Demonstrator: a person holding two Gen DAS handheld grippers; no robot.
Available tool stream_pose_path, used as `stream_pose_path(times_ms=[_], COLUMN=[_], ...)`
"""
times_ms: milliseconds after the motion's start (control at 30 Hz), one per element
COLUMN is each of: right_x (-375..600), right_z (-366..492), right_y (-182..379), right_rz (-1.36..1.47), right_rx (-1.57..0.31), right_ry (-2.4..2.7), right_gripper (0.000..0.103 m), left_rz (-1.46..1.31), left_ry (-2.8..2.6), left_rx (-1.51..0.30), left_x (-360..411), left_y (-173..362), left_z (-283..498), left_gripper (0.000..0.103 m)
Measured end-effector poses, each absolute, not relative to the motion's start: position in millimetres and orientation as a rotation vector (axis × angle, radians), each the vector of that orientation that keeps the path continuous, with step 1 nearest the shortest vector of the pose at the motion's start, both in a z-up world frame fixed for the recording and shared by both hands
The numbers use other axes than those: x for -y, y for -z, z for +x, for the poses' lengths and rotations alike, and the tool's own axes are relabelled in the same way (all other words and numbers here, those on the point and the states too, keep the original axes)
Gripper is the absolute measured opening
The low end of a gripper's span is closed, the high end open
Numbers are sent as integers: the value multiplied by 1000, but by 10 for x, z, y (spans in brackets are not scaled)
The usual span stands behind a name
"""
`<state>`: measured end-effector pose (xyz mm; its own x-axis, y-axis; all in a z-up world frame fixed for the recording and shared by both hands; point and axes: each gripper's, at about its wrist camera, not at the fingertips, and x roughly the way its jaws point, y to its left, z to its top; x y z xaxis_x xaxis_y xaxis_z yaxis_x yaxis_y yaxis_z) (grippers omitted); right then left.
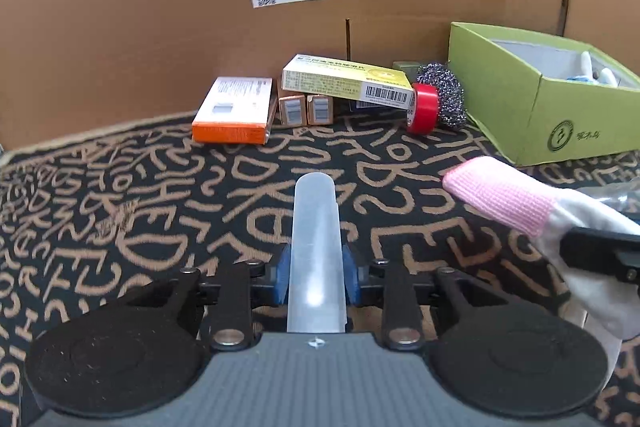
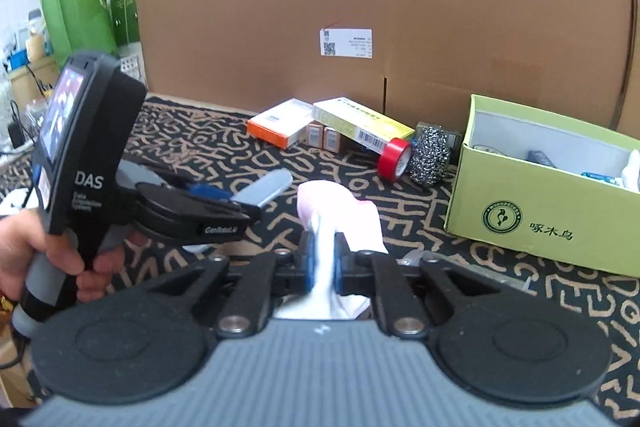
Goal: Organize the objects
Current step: 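Carry the tube and glove into the shoebox and open both grippers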
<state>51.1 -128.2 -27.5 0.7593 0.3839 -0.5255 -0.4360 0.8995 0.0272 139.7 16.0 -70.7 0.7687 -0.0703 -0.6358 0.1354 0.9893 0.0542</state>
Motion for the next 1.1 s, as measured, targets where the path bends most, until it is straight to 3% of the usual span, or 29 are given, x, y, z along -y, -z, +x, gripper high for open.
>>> stream_pose_path(times_ms=[300, 667, 1100], right_x=[1640, 2255, 2739], right_z=[356, 614, 1515], right_y=[-172, -870, -542], right_rz=[11, -86, -202], right_rx=[-428, -242, -271], right_ry=[-453, -239, -117], right_gripper=[9, 9, 9], left_rz=[-14, 12, 17], left_ry=[229, 413, 445], left_rx=[-577, -414, -430], left_x=[-106, 697, 1397], left_y=[133, -687, -486], left_z=[1170, 1406, 2310], left_gripper=[29, 29, 29])
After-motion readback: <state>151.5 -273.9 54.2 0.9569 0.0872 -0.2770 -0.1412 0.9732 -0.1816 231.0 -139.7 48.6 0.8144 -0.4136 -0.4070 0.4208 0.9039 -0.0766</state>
